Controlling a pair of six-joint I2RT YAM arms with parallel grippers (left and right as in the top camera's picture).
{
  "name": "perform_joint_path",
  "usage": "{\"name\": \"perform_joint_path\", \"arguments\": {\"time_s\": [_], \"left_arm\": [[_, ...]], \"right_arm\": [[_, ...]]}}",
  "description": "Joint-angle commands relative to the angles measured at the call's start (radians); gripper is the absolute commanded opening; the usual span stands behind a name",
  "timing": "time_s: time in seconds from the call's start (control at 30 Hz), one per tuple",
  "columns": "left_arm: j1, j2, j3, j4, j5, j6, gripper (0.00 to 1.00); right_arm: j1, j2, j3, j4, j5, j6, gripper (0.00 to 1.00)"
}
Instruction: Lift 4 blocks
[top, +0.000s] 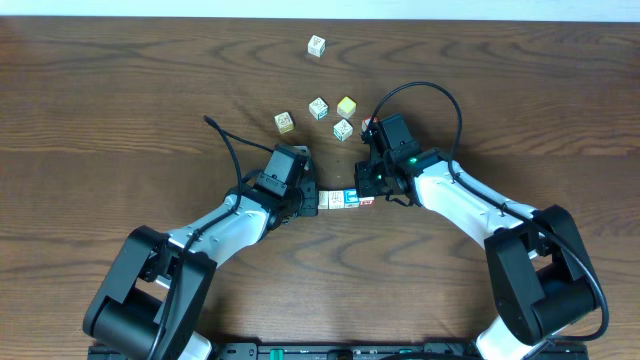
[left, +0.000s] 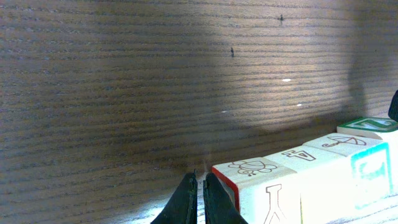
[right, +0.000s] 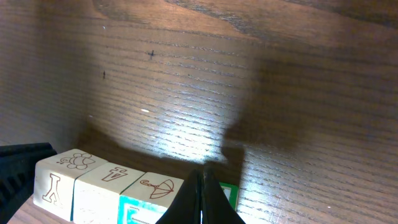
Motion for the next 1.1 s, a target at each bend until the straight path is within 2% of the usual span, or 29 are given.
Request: {"name": "perform_joint_path", "arguments": {"time_s": [0.0, 1.07], "left_arm": [[0.000, 0.006, 0.018, -0.001, -0.006, -0.002, 0.07], [0.000, 0.006, 0.018, -0.001, -0.006, -0.002, 0.07]], "right_arm": [[0.006, 0.009, 0.000, -0.005, -0.001, 0.014, 0.01], [0.006, 0.009, 0.000, 0.003, 0.028, 0.014, 0.01]]}}
